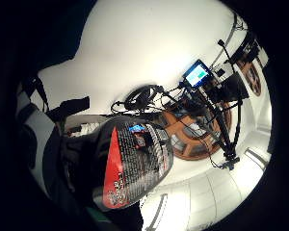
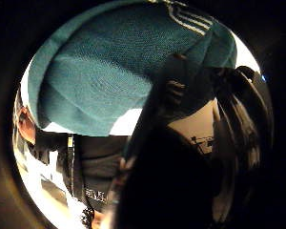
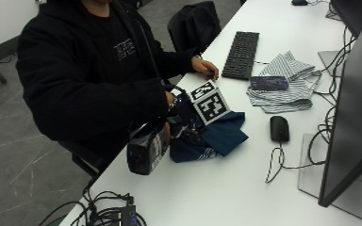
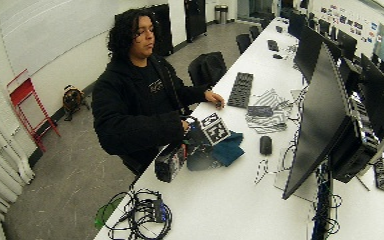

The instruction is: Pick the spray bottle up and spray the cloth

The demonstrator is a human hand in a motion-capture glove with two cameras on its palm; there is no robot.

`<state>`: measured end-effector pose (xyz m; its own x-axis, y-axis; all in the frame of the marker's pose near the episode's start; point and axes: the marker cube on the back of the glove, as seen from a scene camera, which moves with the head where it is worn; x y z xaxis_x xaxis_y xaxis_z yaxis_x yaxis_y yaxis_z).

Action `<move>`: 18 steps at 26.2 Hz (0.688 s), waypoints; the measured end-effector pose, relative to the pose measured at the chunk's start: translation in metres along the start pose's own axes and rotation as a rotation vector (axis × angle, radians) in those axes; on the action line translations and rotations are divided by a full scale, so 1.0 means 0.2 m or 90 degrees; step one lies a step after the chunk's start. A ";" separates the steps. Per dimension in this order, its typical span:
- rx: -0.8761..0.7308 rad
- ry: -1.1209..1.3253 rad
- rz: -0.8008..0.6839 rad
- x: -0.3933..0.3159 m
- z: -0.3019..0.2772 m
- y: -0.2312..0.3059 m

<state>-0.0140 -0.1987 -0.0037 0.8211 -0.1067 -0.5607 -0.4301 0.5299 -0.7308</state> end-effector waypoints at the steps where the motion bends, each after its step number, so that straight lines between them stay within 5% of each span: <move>1: 0.001 0.003 -0.009 0.00 0.02 0.04; 7: 0.085 -0.048 -0.069 0.01 -0.13 0.19; 12: 0.253 -0.141 -0.140 -0.03 -0.53 0.27; 18: 0.449 -0.251 -0.325 -0.24 -0.78 0.42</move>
<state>-0.1479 -0.2808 -0.1002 0.9698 -0.2424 0.0273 0.2346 0.8963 -0.3763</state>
